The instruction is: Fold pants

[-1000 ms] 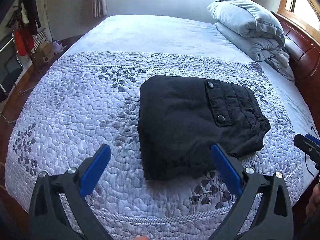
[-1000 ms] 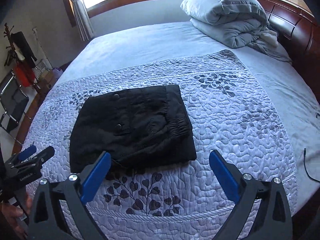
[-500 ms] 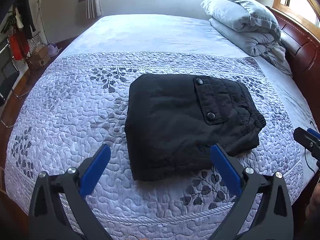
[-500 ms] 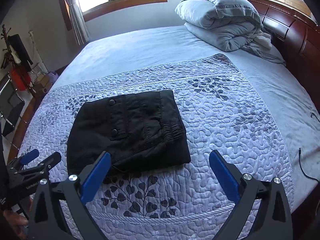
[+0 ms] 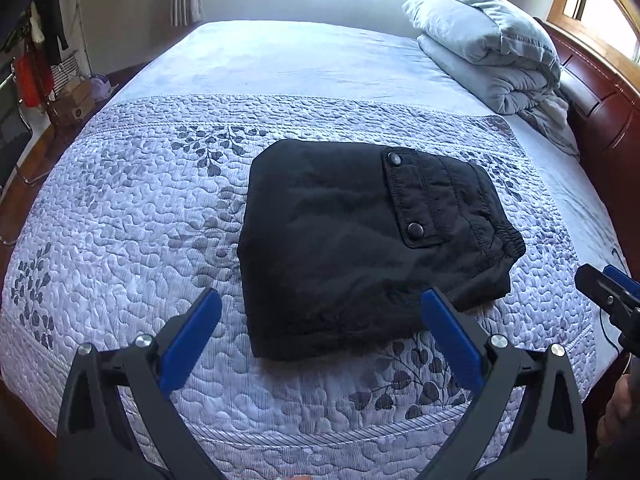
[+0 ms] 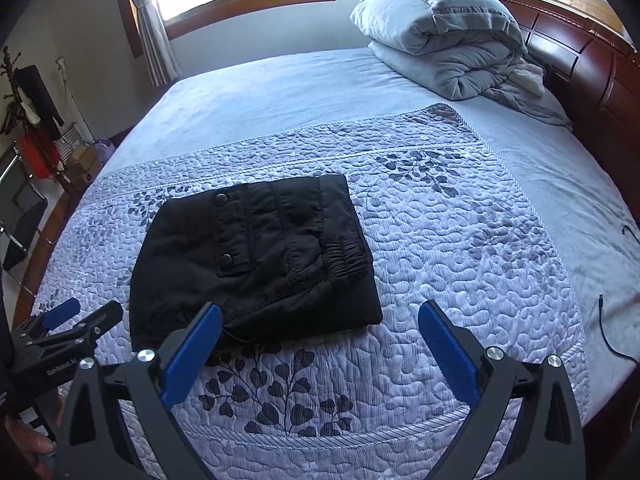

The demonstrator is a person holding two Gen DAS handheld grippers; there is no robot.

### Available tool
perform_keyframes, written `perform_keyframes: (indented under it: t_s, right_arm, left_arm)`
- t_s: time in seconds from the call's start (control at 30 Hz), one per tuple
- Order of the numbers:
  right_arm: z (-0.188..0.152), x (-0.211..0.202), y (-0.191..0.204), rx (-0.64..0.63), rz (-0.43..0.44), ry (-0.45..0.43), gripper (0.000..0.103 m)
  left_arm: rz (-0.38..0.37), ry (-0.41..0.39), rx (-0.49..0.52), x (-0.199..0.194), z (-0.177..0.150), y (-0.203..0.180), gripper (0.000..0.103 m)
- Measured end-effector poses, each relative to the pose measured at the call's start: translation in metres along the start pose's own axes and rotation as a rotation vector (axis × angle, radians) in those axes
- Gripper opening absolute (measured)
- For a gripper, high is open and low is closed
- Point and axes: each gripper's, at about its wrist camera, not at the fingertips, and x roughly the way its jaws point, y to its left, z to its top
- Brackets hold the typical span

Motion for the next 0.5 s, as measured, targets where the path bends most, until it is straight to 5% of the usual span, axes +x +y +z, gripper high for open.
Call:
perform_keyframes:
  t_s: [0.5]
  right_arm:
    - [-0.001,0.003,-0.002,-0.004,0.012,-0.006,0.099]
  left_arm:
    - [0.012,-0.026,0.045,-0.002,0.002,-0.011,0.100]
